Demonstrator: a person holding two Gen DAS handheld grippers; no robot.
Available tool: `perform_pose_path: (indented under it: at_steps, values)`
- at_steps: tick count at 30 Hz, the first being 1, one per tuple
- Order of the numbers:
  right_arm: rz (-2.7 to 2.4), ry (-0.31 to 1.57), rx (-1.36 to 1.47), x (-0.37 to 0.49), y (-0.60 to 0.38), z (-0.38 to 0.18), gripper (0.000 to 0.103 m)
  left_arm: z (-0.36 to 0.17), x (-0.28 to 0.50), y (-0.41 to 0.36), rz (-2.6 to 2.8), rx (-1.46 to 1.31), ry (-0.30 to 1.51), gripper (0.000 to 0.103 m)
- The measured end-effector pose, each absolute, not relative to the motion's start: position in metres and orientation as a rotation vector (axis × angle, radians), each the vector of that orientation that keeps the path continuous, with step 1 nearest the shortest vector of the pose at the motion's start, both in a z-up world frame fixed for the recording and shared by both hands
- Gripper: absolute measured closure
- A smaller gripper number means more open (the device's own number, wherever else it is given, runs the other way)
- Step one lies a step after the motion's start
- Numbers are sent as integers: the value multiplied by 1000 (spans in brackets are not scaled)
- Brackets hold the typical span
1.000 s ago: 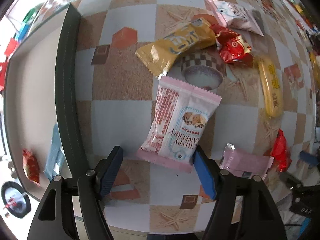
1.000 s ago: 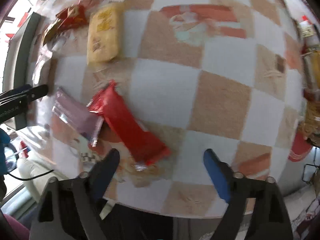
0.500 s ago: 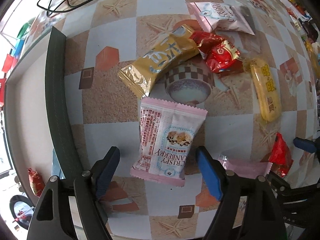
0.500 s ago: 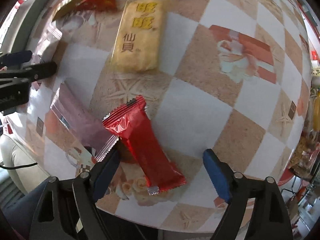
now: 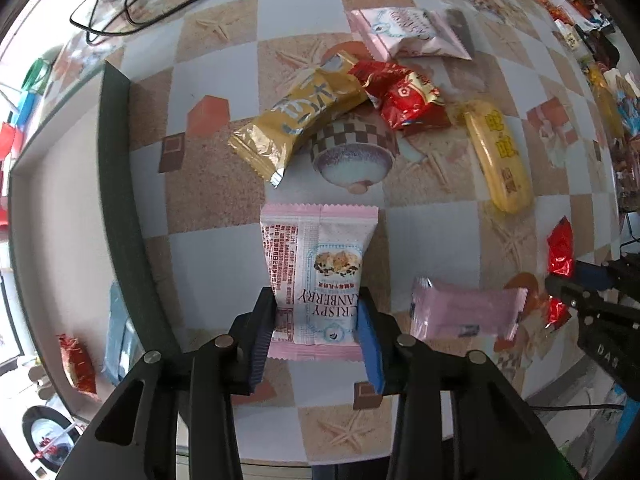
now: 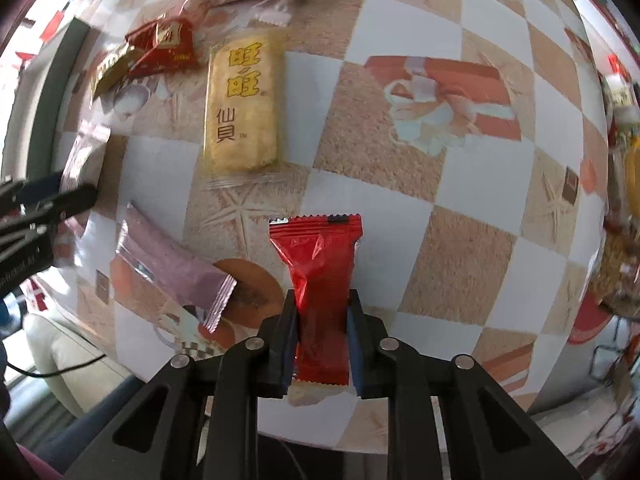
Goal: Organize snacks
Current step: 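Carry both snacks into the white tray and open both grippers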
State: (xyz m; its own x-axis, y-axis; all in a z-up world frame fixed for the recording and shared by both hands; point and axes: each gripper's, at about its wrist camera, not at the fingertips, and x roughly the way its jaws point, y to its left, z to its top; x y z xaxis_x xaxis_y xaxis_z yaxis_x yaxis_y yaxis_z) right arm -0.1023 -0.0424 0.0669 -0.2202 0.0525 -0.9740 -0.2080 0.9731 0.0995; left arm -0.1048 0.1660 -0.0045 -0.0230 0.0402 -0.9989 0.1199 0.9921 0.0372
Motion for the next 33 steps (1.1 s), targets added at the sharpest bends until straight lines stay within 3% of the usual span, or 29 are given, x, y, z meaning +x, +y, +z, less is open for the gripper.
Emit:
perform_pose_path:
  at_steps: [8,33]
  values:
    - [217,1769,-8,-154,-61,94,80,23,-115,167,-47,131,1531,60]
    - [338,1679,-68,-120,56,159,80,93,-113,246,63,4,1401,60]
